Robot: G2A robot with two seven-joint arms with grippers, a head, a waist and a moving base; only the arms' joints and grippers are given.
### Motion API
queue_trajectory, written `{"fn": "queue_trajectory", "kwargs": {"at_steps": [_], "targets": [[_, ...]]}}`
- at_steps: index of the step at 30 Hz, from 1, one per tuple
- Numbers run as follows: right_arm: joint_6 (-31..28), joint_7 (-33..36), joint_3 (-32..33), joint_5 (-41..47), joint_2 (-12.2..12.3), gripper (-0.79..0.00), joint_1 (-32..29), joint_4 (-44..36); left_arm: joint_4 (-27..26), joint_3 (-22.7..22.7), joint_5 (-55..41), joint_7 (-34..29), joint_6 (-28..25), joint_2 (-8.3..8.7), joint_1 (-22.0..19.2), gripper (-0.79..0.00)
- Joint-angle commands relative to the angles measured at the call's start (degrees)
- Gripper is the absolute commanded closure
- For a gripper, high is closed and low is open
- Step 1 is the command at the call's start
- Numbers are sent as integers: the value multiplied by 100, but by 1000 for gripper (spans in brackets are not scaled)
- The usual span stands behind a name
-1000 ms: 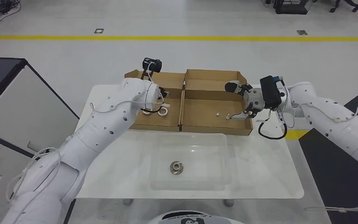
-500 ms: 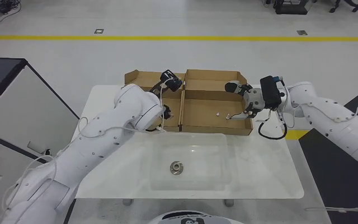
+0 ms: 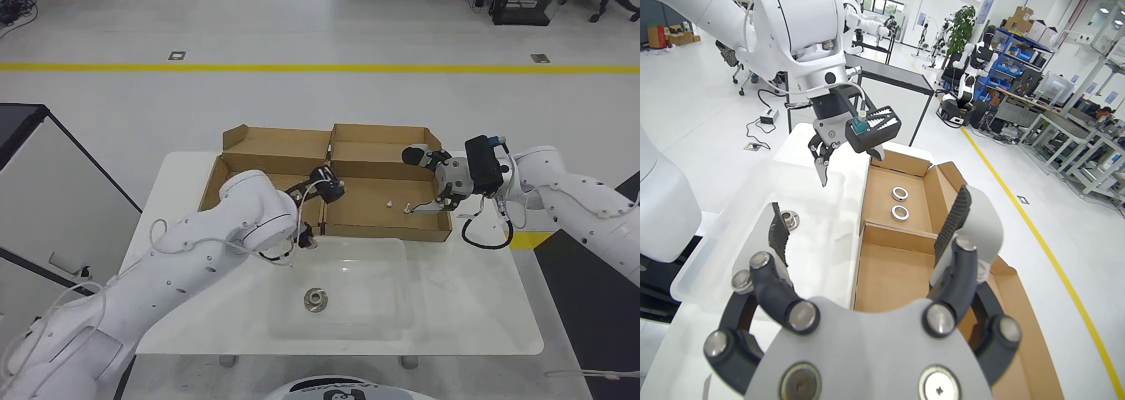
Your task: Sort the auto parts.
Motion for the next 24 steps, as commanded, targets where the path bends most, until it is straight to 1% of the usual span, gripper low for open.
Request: {"fn": "queue_trajectory", "kwargs": {"at_steps": [1, 6, 9, 15, 17, 20, 22, 24], "targets": [[0, 0, 0, 0, 0, -785, 0, 0, -11, 52, -268, 0, 43, 14, -68, -785], [0, 0, 0, 0, 0, -785, 0, 0, -58, 169, -994, 0, 66, 90, -209, -785], [0, 0, 0, 0, 0, -785, 0, 0, -94, 359, -1200, 0, 16, 163, -279, -785], [0, 0, 0, 0, 0, -785, 0, 0, -161, 723, -1265, 0, 159, 270, -408, -785], [0, 0, 0, 0, 0, -785, 0, 0, -142, 780, -1305, 0, 290, 288, -399, -785], [0, 0, 0, 0, 0, -785, 0, 0, -158, 872, -1323, 0, 321, 313, -378, -785], [0, 0, 0, 0, 0, -785, 0, 0, -360, 911, -1164, 64, 127, 325, -399, -785], [0, 0, 0, 0, 0, -785, 0, 0, -386, 886, -1127, 158, 136, 331, -369, -785]]}}
